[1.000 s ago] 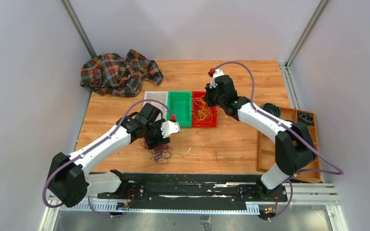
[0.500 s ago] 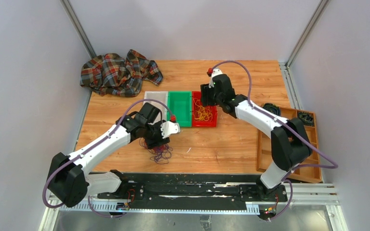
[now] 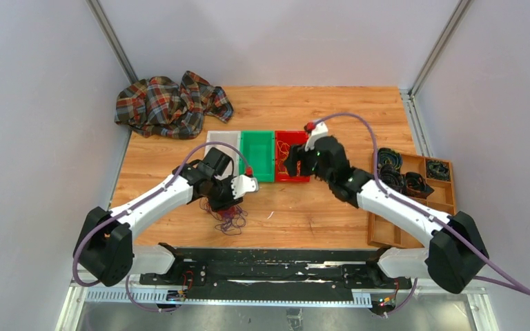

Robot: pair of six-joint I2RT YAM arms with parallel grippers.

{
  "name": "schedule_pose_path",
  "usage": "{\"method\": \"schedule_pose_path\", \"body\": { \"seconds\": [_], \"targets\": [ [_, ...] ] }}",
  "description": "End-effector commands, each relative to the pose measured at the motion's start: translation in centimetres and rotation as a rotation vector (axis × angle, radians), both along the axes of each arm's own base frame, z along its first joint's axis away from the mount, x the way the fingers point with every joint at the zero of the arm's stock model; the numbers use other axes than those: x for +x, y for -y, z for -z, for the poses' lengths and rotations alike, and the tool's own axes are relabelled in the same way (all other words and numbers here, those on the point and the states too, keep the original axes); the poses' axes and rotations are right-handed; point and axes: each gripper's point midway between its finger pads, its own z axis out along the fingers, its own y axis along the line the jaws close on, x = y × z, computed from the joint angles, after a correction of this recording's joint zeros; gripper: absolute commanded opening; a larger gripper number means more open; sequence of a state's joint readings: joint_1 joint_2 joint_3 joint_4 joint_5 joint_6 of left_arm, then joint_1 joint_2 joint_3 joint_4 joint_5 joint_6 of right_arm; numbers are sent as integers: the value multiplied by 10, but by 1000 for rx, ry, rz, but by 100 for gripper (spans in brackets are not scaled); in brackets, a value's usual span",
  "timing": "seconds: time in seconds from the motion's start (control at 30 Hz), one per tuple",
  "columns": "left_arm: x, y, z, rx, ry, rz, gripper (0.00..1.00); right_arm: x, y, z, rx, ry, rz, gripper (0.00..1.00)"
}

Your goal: Untangle the cables

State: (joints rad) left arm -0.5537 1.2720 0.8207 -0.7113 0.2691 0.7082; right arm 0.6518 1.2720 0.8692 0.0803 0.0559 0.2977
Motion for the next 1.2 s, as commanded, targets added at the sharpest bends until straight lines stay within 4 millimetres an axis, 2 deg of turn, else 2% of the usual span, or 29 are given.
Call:
{"method": "schedule_pose_path", "body": {
  "seconds": [0.0,0.07,0.13,0.23,0.3,0.57,0.73,0.93,1.17],
  "targets": [
    [4,2,15,-7,-2,12,39,-53,-23,32,7,-61,-85,68],
    [5,2,19,-1,-5,4,35,-75,-30,48,13,-85,-119,68],
    [5,4,18,-6,-20,-14,22,-97,-33,69,-3,-110,-153,68],
    [2,11,6,-57,-55,-41,6,-115,-39,84,12,-138,-185,70],
    [-1,17,-9,-113,-71,-53,2,-122,-47,87,30,-137,-216,71],
    [-16,20,-60,-215,-62,-66,1,-134,-104,82,21,-105,-380,75],
    [-24,22,-82,-258,-65,-70,1,-136,-134,60,88,-66,-453,77],
    [-32,32,-91,-316,-125,-71,1,-132,-136,42,113,-31,-443,78],
    [-32,40,-101,-353,-151,-83,1,-138,-139,56,86,-98,-470,68]
  ]
}}
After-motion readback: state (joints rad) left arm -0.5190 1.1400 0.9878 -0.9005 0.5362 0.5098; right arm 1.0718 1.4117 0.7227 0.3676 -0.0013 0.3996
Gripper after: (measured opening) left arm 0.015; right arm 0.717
